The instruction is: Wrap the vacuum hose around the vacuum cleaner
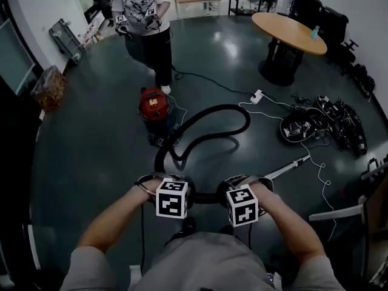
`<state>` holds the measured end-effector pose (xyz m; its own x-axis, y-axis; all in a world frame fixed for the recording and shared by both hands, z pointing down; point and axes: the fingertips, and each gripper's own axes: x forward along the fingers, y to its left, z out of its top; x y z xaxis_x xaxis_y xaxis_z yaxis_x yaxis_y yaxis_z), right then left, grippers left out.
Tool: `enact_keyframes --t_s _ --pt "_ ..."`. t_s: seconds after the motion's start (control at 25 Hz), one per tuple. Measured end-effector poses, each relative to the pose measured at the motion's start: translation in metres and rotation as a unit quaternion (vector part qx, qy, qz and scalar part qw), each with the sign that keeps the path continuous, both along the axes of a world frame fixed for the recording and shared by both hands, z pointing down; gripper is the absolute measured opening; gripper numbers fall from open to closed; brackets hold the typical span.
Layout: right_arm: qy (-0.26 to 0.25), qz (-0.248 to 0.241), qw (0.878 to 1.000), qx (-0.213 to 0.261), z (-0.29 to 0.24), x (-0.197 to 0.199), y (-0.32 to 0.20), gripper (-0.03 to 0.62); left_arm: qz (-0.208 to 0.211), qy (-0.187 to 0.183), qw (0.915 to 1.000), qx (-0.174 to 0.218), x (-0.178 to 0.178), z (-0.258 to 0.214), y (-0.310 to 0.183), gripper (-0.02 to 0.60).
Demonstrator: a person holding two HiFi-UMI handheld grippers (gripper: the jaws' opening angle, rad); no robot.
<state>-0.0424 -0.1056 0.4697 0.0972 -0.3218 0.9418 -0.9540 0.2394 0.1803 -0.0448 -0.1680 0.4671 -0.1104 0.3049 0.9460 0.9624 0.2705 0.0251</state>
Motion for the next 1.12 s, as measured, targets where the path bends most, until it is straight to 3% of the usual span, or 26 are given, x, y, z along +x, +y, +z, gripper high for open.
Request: enact_keyframes --t_s 0.24,0.52,0.76,1.12 --pt "-0.013 -0.078 0.997 0.008 0.007 0.001 -0.039 0.118 -0.096 -0.008 0.9953 -0.001 -0.007 0.011 -0.037 0.186" --pt "-0.032 -0.154 0.988 0.011 0.011 -0.014 -0.064 0.12 -0.183 -0.016 0.9829 -0.014 -0.029 0.009 -0.055 0.186" --pt "-0.048 -0.165 0.985 0.015 0.013 -0.036 -0.058 0.119 -0.203 -0.01 0.979 -0.019 -0.05 0.007 -0.048 0.187" --pt "-0.065 -0.145 0.987 0.01 0.01 -0.059 -0.022 0.12 -0.178 0.017 0.9836 -0.026 -0.064 0.006 -0.005 0.187"
